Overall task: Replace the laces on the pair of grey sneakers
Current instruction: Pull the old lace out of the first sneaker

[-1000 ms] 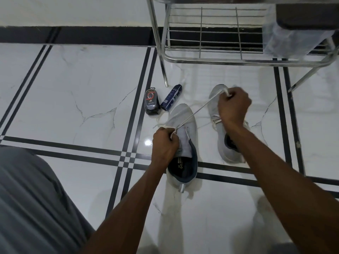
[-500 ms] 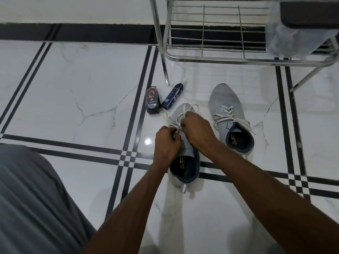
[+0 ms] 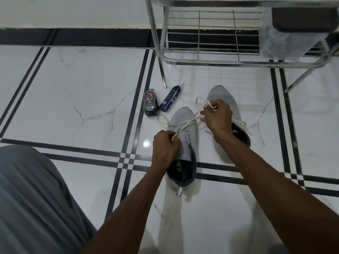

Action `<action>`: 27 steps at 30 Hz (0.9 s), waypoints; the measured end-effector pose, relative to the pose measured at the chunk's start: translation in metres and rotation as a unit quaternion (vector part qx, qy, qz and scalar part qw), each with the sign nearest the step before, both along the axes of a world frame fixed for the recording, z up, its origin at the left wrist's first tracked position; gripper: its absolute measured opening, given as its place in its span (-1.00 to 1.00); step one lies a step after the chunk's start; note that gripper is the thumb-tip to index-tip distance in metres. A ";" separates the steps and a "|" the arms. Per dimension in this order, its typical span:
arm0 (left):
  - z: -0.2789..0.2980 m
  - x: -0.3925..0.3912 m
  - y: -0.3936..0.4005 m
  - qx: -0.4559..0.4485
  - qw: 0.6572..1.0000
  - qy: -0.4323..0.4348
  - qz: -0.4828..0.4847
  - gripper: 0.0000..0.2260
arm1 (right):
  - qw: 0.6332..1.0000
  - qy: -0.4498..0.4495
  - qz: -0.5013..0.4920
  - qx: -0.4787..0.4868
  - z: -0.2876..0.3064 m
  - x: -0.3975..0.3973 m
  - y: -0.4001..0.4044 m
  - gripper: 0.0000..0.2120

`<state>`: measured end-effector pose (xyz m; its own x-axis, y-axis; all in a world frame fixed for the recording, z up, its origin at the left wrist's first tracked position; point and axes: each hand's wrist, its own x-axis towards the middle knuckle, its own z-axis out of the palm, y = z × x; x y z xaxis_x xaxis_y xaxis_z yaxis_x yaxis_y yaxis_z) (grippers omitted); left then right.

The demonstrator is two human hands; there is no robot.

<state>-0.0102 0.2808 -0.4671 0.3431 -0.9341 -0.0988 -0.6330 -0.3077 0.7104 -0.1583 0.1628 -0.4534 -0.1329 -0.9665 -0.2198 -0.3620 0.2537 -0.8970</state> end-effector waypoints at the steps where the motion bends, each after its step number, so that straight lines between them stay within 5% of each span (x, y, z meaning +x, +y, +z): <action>1: 0.001 0.000 -0.001 0.001 1.000 0.000 0.003 -0.84 | 0.998 -0.057 -0.019 0.025 0.003 0.005 0.000 -0.93; 6: 0.003 -0.005 -0.003 0.028 1.000 0.004 0.008 -0.77 | 0.947 -0.271 -0.045 0.167 0.023 0.020 0.007 -0.92; 12: -0.001 -0.002 0.000 0.038 0.999 -0.007 0.025 -0.78 | 0.970 -0.192 -0.005 0.150 0.015 0.014 0.005 -0.92; 19: 0.006 0.007 -0.004 -0.019 0.993 0.011 0.115 -0.81 | 0.982 0.028 0.176 0.062 0.004 0.007 0.006 -0.83; 23: -0.003 0.027 -0.026 -0.002 0.996 -0.009 0.085 -0.60 | 0.985 0.036 0.167 0.028 0.003 0.004 0.001 -0.91; 27: -0.004 0.035 -0.039 0.056 0.997 0.002 0.044 -0.79 | 0.985 0.028 0.165 0.051 -0.007 0.001 -0.001 -0.94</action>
<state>0.0245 0.2422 -0.4711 0.4228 -0.8835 -0.2018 -0.5972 -0.4391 0.6712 -0.1572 0.1615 -0.4600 0.1692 -0.9326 -0.3188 -0.4886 0.2015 -0.8489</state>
